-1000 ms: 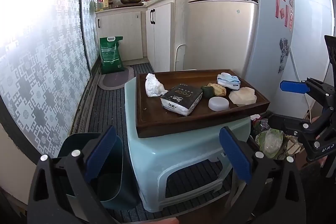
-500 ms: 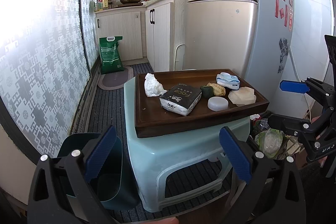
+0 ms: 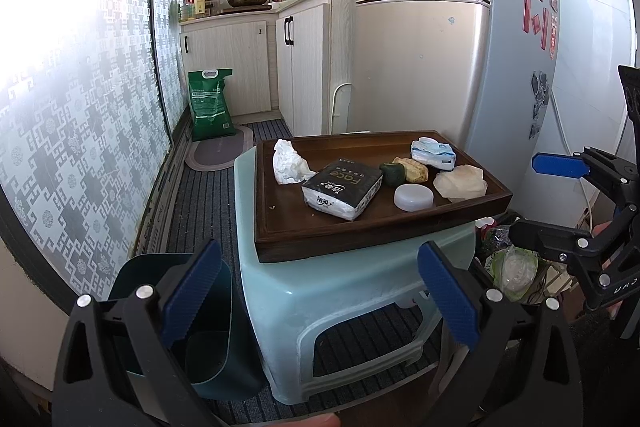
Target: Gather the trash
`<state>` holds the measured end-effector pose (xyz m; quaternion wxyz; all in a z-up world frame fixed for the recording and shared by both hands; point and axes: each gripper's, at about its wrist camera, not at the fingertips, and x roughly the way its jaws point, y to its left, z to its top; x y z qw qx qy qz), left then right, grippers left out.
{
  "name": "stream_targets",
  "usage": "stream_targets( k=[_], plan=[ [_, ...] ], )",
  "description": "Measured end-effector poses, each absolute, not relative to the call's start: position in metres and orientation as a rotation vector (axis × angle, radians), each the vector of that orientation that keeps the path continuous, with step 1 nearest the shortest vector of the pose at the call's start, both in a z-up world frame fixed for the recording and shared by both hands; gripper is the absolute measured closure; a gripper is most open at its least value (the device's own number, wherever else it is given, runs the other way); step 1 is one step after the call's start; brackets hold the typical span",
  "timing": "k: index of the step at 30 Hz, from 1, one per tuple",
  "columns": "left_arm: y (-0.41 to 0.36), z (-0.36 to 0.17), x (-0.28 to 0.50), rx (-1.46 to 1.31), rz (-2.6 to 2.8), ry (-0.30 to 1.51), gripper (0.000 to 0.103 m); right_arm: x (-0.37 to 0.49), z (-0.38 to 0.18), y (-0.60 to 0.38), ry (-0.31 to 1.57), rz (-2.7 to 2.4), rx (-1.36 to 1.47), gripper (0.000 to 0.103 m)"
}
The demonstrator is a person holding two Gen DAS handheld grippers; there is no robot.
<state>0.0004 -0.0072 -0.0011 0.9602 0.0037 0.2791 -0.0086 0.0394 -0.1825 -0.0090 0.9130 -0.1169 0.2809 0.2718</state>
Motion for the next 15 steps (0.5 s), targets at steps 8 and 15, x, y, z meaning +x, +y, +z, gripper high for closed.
stream_targets(
  k=[8,15],
  plan=[
    [-0.0081,-0.0021,0.0008,0.009,-0.018,0.566,0.003,0.0394,-0.0095,-0.1831,0.577,0.559,-0.241,0.003],
    [-0.0086,-0.0022,0.0011,0.01,-0.018,0.566,0.003,0.0394,-0.0093,-0.1831,0.577,0.559,-0.242,0.003]
  ],
)
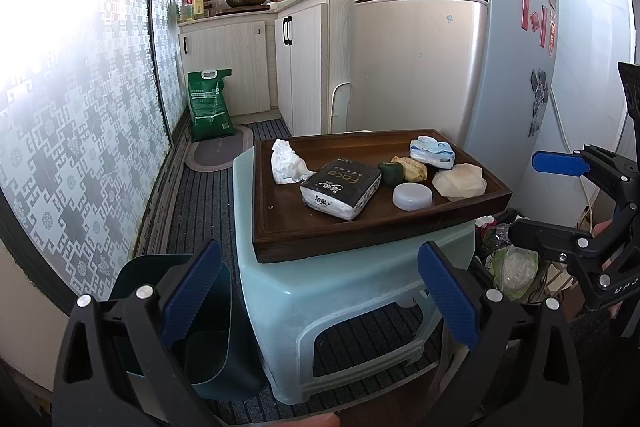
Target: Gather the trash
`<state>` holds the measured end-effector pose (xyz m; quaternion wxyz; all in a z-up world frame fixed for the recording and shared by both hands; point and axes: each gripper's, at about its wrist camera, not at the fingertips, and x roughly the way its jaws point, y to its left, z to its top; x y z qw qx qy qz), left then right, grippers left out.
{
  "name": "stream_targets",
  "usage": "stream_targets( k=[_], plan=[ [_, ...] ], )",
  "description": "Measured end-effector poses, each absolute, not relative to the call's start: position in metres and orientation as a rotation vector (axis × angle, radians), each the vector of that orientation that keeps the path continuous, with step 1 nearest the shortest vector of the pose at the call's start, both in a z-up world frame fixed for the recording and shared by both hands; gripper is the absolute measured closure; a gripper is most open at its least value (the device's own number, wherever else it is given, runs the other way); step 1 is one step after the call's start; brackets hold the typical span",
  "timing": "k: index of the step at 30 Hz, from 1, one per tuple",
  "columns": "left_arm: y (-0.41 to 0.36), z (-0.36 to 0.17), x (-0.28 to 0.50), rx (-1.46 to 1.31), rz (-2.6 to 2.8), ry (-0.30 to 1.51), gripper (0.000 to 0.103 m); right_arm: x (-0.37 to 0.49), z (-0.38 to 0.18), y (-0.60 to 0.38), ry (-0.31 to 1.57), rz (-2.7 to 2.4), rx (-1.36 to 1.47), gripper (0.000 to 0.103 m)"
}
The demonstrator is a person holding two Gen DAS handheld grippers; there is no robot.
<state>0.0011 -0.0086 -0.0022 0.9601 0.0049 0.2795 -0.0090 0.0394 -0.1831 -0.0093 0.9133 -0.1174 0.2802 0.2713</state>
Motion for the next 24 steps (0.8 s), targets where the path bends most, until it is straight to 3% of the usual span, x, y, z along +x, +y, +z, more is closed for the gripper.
stream_targets(
  k=[24],
  plan=[
    [-0.01,-0.0041,0.0012,0.015,-0.022,0.57,0.003,0.0393,-0.0092,-0.1829,0.578,0.558,-0.241,0.003]
  ],
)
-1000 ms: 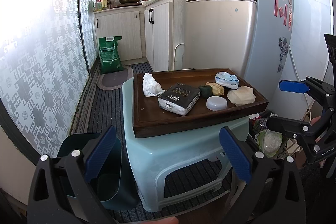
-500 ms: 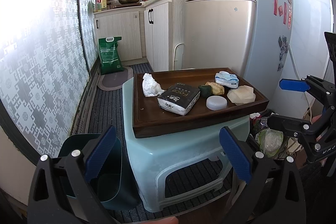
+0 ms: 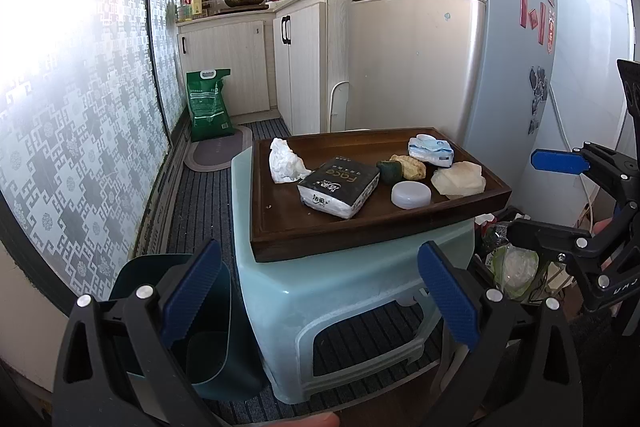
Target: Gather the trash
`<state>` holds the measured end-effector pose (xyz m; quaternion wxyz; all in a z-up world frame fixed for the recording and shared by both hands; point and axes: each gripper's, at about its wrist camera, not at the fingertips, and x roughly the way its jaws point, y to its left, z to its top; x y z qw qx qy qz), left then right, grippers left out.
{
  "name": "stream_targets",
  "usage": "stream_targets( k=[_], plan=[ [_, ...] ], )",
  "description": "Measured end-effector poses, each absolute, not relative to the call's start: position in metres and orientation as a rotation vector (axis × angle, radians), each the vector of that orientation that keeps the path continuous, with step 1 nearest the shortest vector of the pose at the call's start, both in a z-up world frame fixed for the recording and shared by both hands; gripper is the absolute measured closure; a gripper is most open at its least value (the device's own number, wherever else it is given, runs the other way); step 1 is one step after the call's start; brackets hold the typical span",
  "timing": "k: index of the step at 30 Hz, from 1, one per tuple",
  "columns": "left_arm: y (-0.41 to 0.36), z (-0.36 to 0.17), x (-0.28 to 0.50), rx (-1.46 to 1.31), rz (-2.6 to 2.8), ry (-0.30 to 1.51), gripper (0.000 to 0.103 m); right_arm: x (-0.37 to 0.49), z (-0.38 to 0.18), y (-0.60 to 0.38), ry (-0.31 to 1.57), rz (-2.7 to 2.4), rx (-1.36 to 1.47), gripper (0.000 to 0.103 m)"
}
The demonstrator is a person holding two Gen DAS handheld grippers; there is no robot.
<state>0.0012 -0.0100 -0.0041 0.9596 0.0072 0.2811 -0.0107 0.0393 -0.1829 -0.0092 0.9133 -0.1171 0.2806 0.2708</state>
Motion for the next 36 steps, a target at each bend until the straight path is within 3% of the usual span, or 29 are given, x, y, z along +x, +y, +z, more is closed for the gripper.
stream_targets(
  k=[25,30,36],
  plan=[
    [-0.004,-0.002,0.001,-0.002,-0.032,0.565,0.003,0.039,-0.006,-0.193,0.572,0.544,-0.219,0.003],
    [-0.005,-0.001,0.001,-0.002,-0.031,0.554,0.003,0.038,-0.007,-0.192,0.578,0.55,-0.231,0.014],
    [-0.006,-0.001,0.003,-0.005,-0.037,0.559,0.008,0.037,-0.007,-0.191,0.579,0.55,-0.236,0.017]
  ],
)
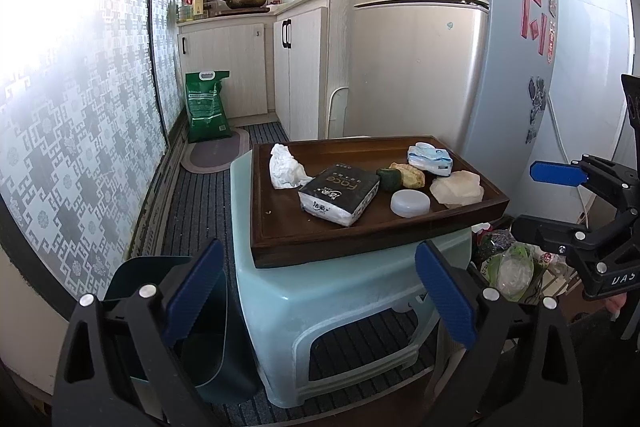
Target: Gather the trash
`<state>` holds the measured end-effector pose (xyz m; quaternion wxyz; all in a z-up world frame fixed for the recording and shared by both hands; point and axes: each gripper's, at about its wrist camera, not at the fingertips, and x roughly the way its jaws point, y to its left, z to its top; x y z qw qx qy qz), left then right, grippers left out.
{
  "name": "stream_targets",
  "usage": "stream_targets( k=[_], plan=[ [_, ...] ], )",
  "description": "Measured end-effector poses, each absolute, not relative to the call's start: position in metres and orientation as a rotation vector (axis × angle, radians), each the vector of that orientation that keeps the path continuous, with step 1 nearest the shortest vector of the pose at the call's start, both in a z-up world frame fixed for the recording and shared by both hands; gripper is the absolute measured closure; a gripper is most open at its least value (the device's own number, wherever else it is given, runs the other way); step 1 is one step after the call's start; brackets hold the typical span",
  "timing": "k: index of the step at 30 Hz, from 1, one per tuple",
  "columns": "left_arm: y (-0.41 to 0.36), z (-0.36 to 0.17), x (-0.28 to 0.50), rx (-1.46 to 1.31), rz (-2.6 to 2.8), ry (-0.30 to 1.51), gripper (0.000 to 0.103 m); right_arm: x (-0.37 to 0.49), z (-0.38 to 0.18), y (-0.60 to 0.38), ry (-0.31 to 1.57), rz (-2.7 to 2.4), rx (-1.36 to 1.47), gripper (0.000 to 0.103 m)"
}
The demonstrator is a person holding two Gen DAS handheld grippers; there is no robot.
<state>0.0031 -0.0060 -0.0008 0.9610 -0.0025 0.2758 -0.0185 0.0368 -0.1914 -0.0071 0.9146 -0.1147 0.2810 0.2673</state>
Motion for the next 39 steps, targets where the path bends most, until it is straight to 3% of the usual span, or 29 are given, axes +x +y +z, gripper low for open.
stream_targets(
  k=[2,9,16,21,29,39],
  plan=[
    [-0.007,-0.001,0.004,-0.002,-0.04,0.564,0.016,0.037,-0.007,-0.193,0.578,0.548,-0.235,0.017],
    [-0.001,0.005,0.009,-0.057,-0.074,0.593,0.026,0.035,-0.002,-0.196,0.573,0.553,-0.22,0.017],
    [0.005,0.022,0.031,-0.045,-0.075,0.623,0.043,0.045,0.013,-0.195,0.574,0.587,-0.194,0.025],
    [0.008,0.018,0.057,-0.033,-0.083,0.676,0.053,0.059,0.022,-0.196,0.594,0.602,-0.176,0.038],
    [0.022,0.009,0.108,-0.023,-0.044,0.75,0.057,0.09,0.027,-0.189,0.629,0.612,-0.222,0.055],
    [0.032,-0.006,0.159,-0.017,-0.016,0.823,0.066,0.131,0.02,-0.167,0.702,0.686,-0.279,0.063]
  ],
)
